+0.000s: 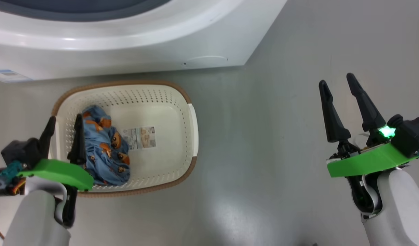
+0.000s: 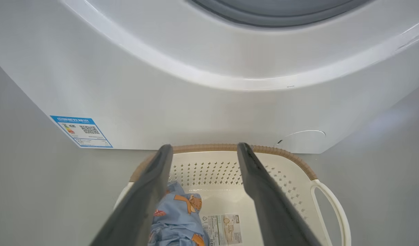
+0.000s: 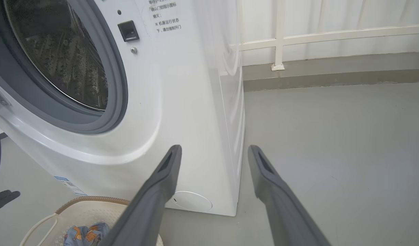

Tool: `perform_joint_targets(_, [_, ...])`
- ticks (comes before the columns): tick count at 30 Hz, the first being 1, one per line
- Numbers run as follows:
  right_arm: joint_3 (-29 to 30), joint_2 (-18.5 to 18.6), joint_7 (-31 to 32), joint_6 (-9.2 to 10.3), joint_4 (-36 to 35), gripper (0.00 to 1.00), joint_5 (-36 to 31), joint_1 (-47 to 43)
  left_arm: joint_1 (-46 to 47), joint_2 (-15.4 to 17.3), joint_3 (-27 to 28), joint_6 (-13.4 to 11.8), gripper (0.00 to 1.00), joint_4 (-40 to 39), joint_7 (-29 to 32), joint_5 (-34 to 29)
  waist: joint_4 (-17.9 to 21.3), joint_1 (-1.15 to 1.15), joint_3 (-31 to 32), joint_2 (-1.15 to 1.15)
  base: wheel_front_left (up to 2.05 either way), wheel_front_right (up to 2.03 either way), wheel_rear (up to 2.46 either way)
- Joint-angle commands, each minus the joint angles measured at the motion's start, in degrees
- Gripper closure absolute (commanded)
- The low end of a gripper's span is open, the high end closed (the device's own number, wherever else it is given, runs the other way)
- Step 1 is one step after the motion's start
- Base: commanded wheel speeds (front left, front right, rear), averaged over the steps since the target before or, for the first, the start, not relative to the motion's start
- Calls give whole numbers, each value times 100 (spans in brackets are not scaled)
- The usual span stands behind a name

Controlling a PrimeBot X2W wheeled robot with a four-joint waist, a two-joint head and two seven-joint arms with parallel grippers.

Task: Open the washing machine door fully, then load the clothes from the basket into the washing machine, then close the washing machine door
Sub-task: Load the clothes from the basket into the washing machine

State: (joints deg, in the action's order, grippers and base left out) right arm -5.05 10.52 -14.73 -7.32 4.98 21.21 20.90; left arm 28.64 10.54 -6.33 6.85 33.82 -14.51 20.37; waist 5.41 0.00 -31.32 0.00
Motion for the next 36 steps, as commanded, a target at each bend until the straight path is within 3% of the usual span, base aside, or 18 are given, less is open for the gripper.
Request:
perform_joint_targets(1, [-105,-28,-27,-17,-170,0,-73,8,130,212,146,29,0,31,-49,43,81,0,-185,0,0,0,0])
perform_joint_targets(15, [-116,-165,-27,-17,-300,0,-129,227,1217,392,-670,62,0,1844,-49,684,298,0,-872,0,0,0,0])
perform_joint_targets(36, [-85,-391,-27,-17,-496,0,-199,368,2325,565,-1562,63,0,3512,98,1382,517,0,-1692,0,0,0,0])
